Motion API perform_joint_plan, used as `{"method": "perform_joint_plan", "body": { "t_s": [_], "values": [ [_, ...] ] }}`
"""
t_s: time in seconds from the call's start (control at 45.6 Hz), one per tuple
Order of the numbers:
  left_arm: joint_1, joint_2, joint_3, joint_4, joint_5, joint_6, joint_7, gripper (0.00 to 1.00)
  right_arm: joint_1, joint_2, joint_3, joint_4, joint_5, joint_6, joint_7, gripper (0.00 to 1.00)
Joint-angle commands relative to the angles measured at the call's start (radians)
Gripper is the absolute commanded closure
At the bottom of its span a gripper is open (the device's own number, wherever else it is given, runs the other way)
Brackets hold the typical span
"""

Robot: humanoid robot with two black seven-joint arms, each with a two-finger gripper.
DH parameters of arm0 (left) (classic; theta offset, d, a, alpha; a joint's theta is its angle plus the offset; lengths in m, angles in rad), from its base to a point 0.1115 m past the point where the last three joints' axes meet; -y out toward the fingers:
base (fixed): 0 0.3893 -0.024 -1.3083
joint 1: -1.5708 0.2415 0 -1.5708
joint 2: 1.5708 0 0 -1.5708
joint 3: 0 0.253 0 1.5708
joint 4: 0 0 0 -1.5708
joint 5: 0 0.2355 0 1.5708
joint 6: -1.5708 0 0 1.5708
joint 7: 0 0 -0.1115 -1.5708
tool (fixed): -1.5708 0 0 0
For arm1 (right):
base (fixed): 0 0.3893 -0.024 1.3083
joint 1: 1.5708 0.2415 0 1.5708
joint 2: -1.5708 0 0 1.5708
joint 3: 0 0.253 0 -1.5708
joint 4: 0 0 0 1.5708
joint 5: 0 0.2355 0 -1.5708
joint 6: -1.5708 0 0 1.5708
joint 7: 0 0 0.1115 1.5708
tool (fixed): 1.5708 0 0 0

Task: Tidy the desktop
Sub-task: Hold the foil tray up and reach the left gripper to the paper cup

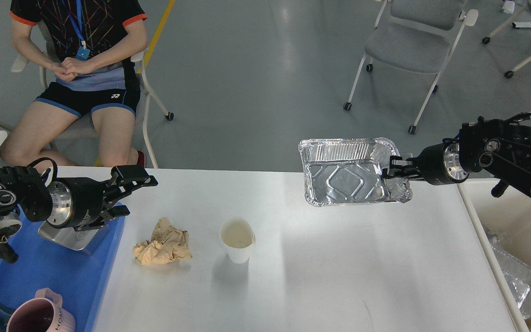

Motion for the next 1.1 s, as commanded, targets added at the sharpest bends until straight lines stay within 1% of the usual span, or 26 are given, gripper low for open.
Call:
{"method": "perform_joint_plan", "body": {
  "t_s": [0.0, 0.132, 0.175, 0.241, 0.329, 0.461, 0.548, 0.57, 0.636, 0.79, 0.899, 1.075],
  "values": [
    [-0.126, 0.075, 0.061, -0.024, 0.003, -0.092, 0.019, 0.04, -0.004, -0.005, 0.001, 0.0, 0.0, 0.0, 0.003, 1.0],
    [-0.227, 0.128, 0.069, -0.025, 0.051, -0.209, 0.059, 0.04, -0.004, -0.019, 0.001, 0.003, 0.0, 0.0, 0.006, 1.0],
    [-0.244, 0.133, 0.069, -0.025, 0.078, -0.244, 0.064, 0.05, -0.004, -0.017, 0.001, 0.003, 0.001, 0.0, 0.006, 1.0],
    [-0.25, 0.124, 0.067, -0.025, 0.114, -0.272, 0.064, 0.05, -0.004, -0.017, 0.002, 0.003, 0.001, 0.0, 0.006, 1.0],
    [-0.25, 0.093, 0.069, -0.025, 0.128, -0.28, 0.064, 0.05, -0.004, -0.016, 0.002, 0.005, 0.001, -0.002, 0.006, 1.0],
    [-0.241, -0.039, 0.067, -0.011, 0.129, -0.264, 0.062, 0.05, -0.005, -0.017, 0.002, 0.008, 0.001, -0.003, 0.006, 1.0],
    [-0.23, -0.144, 0.069, 0.01, 0.131, -0.22, 0.06, 0.05, -0.011, -0.017, 0.002, 0.008, 0.001, -0.003, 0.006, 1.0],
    [-0.217, -0.205, 0.072, 0.025, 0.131, -0.188, 0.06, 0.05, -0.01, -0.017, 0.002, 0.009, 0.001, -0.003, 0.006, 1.0],
    [-0.18, -0.292, 0.078, 0.059, 0.132, -0.148, 0.064, 0.05, -0.01, -0.017, 0.002, 0.008, 0.001, -0.003, 0.004, 1.0],
    [-0.105, -0.465, 0.084, 0.185, 0.134, -0.114, 0.065, 0.05, -0.01, -0.019, 0.002, 0.008, 0.001, -0.003, 0.004, 1.0],
    [-0.059, -0.537, 0.083, 0.265, 0.134, -0.106, 0.065, 0.05, -0.011, -0.024, 0.002, 0.008, 0.001, -0.005, 0.004, 1.0],
    [0.015, -0.62, 0.081, 0.354, 0.134, -0.082, 0.062, 0.05, -0.016, -0.03, 0.002, 0.006, 0.001, -0.005, 0.007, 1.0]
  ]
}}
